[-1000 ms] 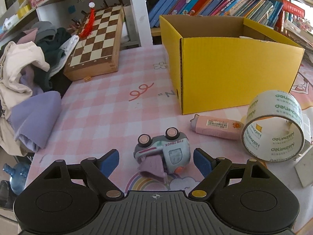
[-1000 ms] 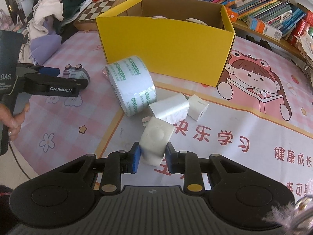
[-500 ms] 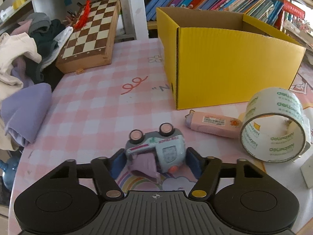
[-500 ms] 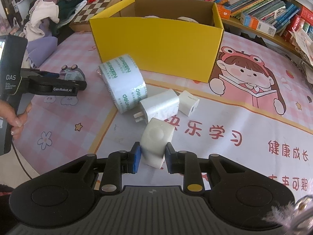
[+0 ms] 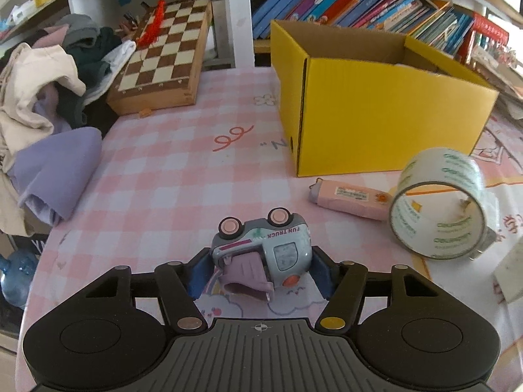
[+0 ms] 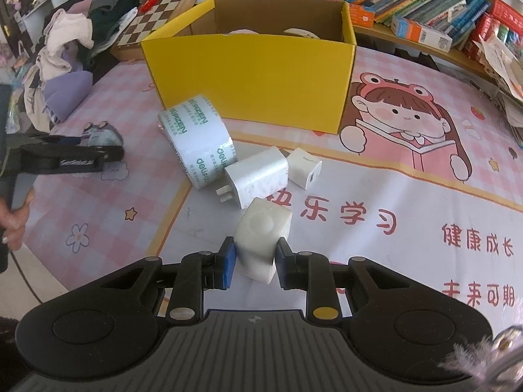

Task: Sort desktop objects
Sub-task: 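Carry the white charger and grey toy truck with both tools over the yellow box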

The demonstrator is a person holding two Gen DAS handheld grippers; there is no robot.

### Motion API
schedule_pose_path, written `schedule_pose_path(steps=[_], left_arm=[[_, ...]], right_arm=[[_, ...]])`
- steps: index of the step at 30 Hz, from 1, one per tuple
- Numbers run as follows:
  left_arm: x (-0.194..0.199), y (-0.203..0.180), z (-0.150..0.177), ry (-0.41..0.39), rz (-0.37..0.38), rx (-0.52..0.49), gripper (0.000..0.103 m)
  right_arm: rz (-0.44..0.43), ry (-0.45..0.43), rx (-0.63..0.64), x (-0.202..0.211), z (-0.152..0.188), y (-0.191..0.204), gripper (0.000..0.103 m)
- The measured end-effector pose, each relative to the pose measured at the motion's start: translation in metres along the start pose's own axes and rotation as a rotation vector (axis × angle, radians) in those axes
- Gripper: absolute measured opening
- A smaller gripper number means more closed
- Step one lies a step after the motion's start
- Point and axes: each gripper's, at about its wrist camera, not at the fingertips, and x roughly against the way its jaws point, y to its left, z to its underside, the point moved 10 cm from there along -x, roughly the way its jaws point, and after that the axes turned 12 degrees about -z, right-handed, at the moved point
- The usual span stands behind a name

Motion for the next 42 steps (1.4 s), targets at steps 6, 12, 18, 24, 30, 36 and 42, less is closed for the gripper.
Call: schedule_pose_path(steps=[6,12,18,24,30,36,42], left_arm=[[0.024,0.001,0.0,-0.027,0.028,0.012,0.063],[0.045,-0.003,-0.002,-0.05,0.062,0.018,0.063],[0.067,-0.009,-0.012,-0.101,0.091,0.015,0.063],[0.084,-0.016,-0.018,-0.126,0.136,0.03,0.063],[0.101,-0.026,-0.034,-0.171,0.167,0.026,0.063],[0.111,-0.038,-0.057,-0.217,0.179,0.028,0.063],[0.119,-0.048,-0.087,-0.271,0.19,0.045,0.063]], right_arm=[[-0.013,-0.012,-0.018,0.006,0.0,0.002,0.024],[-0.03,-0.037,-0.025,0.015,-0.004,0.007,0.024],[-0.043,-0.054,-0.026,0.023,-0.008,0.01,0.024],[-0.052,-0.068,-0.018,0.027,-0.014,0.011,0.024],[-0.075,-0.107,-0.019,0.036,-0.03,0.009,0.024],[-0.1,-0.134,0.0,0.044,-0.049,0.004,0.024],[-0.138,-0.196,0.031,0.058,-0.085,0.0,0.024]])
